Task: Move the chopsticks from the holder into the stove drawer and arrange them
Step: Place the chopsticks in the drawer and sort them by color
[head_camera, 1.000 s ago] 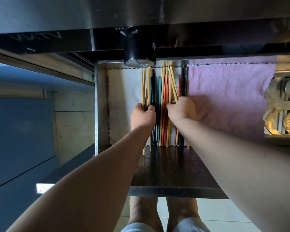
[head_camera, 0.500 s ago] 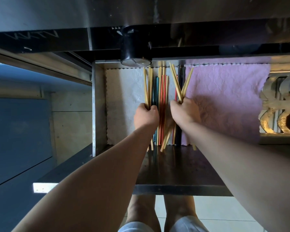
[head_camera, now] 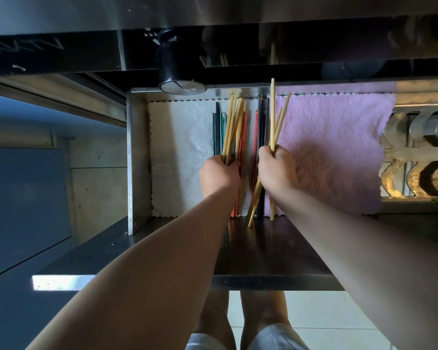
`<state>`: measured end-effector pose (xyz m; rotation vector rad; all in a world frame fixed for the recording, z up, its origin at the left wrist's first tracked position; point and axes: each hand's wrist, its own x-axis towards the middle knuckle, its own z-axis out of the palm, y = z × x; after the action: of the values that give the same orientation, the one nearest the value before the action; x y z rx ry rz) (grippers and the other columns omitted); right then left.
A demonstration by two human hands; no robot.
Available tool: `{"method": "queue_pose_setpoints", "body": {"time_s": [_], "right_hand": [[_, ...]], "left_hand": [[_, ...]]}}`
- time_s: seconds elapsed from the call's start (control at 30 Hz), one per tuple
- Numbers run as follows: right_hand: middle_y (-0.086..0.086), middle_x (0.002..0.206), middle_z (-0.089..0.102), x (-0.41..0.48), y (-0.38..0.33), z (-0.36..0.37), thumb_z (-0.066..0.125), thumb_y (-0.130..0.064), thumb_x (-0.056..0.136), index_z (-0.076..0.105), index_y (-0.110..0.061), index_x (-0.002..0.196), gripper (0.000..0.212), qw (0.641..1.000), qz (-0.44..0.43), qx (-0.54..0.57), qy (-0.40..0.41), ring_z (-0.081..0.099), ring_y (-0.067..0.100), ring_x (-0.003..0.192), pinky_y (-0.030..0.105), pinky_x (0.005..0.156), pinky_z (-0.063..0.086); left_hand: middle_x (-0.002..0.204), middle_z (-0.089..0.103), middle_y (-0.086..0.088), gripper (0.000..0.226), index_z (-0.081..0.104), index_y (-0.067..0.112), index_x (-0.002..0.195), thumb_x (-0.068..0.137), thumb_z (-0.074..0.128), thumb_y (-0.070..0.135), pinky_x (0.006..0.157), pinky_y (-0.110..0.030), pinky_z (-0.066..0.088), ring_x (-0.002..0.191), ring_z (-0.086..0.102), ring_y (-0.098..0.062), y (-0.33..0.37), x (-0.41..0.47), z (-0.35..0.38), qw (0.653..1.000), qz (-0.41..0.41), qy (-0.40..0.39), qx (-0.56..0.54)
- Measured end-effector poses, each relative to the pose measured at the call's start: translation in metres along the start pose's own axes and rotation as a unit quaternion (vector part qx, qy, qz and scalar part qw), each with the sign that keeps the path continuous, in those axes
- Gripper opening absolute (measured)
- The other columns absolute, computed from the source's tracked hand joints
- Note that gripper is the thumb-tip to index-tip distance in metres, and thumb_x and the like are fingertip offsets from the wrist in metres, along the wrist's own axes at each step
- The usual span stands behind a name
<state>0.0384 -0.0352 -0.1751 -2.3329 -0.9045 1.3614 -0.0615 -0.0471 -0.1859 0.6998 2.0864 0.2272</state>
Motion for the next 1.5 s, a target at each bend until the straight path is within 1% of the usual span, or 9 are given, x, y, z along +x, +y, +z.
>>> {"method": "queue_pose_setpoints", "body": {"time_s": [0.17, 0.23, 0.33, 0.43, 0.6, 0.93, 1.03, 1.3, 1.5], "right_hand": [[0.008, 0.070, 0.063, 0.002, 0.002, 0.003, 0.045, -0.041, 0.093, 0.052, -0.019, 0.067, 0.035, 1.000, 0.001, 0.012, -0.010, 0.062, 0.029, 0.067, 0.041, 0.066, 0.052], [0.009, 0.070, 0.067, 0.001, 0.001, 0.001, 0.042, -0.042, 0.096, 0.058, -0.015, 0.077, 0.037, 1.000, 0.010, 0.011, -0.023, 0.062, 0.025, 0.060, 0.031, 0.056, 0.048], [0.000, 0.054, 0.057, -0.001, 0.001, -0.001, 0.039, -0.039, 0.100, 0.053, -0.013, 0.080, 0.036, 0.998, 0.025, 0.037, -0.049, 0.058, 0.015, 0.044, 0.020, 0.046, 0.037], [-0.001, 0.049, 0.050, 0.001, 0.001, 0.004, 0.047, -0.038, 0.097, 0.054, -0.014, 0.078, 0.031, 0.995, 0.043, 0.071, -0.052, 0.051, 0.016, 0.037, 0.023, 0.048, 0.040], [0.006, 0.075, 0.068, 0.005, -0.002, 0.021, 0.068, -0.047, 0.075, 0.064, -0.018, 0.080, 0.030, 0.998, 0.061, 0.017, -0.027, 0.068, 0.029, 0.069, 0.043, 0.065, 0.060], [0.010, 0.098, 0.071, 0.001, -0.005, 0.034, 0.069, -0.028, 0.086, 0.073, -0.009, 0.106, 0.027, 0.995, 0.001, -0.099, 0.018, 0.066, 0.026, 0.083, 0.023, 0.063, 0.044], [0.014, 0.098, 0.070, -0.001, -0.006, 0.041, 0.068, -0.027, 0.087, 0.071, -0.007, 0.104, 0.027, 0.990, -0.014, -0.139, 0.023, 0.067, 0.032, 0.090, 0.029, 0.069, 0.050], [0.013, 0.098, 0.071, 0.001, -0.017, 0.052, 0.065, -0.024, 0.087, 0.068, -0.005, 0.100, 0.023, 0.979, -0.005, -0.202, 0.027, 0.068, 0.034, 0.088, 0.043, 0.077, 0.058], [0.012, 0.105, 0.068, -0.006, -0.022, 0.044, 0.058, -0.029, 0.086, 0.064, -0.006, 0.106, 0.031, 0.988, 0.011, -0.150, 0.016, 0.064, 0.032, 0.092, 0.032, 0.071, 0.049]], "left_hand": [[0.065, 0.059, 0.001, 0.020, 0.056, 0.019, 0.067, 0.085, 0.066, 0.019, 0.045, -0.021, 0.036, 0.054, 0.053, -0.013, 0.005, 0.000, 0.000, 1.000, -0.014, -0.012, 0.008], [0.063, 0.057, 0.001, 0.018, 0.055, 0.017, 0.067, 0.083, 0.062, 0.014, 0.043, -0.020, 0.034, 0.052, 0.051, -0.013, 0.006, -0.001, 0.000, 1.000, -0.015, -0.018, 0.013], [0.064, 0.054, 0.000, 0.013, 0.054, 0.014, 0.071, 0.082, 0.059, 0.019, 0.049, -0.023, 0.039, 0.054, 0.051, -0.018, 0.006, -0.003, -0.002, 1.000, -0.010, -0.017, -0.001], [0.073, 0.057, 0.000, 0.016, 0.056, 0.012, 0.087, 0.087, 0.055, 0.028, 0.061, -0.027, 0.042, 0.065, 0.054, -0.019, 0.004, -0.003, -0.009, 1.000, -0.009, -0.009, -0.003], [0.076, 0.055, -0.001, 0.011, 0.052, 0.013, 0.090, 0.089, 0.048, 0.023, 0.057, -0.029, 0.038, 0.067, 0.053, -0.018, -0.002, -0.001, -0.025, 0.999, -0.018, -0.013, -0.033], [0.062, 0.045, 0.002, 0.023, 0.040, 0.020, 0.070, 0.091, 0.040, 0.013, 0.055, -0.029, 0.041, 0.055, 0.044, -0.018, -0.011, 0.007, -0.038, 0.996, -0.034, 0.015, -0.075], [0.061, 0.041, 0.002, 0.024, 0.038, 0.017, 0.069, 0.093, 0.042, 0.014, 0.047, -0.027, 0.029, 0.051, 0.038, -0.015, -0.012, 0.007, -0.040, 0.998, -0.031, 0.014, -0.058], [0.062, 0.044, 0.003, 0.021, 0.043, 0.018, 0.072, 0.093, 0.046, 0.017, 0.051, -0.025, 0.033, 0.051, 0.040, -0.014, -0.015, 0.007, -0.042, 0.998, -0.024, -0.020, -0.063], [0.058, 0.049, 0.003, 0.014, 0.059, 0.013, 0.077, 0.089, 0.057, 0.019, 0.046, -0.021, 0.031, 0.048, 0.043, -0.014, -0.015, 0.008, -0.041, 0.997, -0.022, -0.037, -0.066]]}}
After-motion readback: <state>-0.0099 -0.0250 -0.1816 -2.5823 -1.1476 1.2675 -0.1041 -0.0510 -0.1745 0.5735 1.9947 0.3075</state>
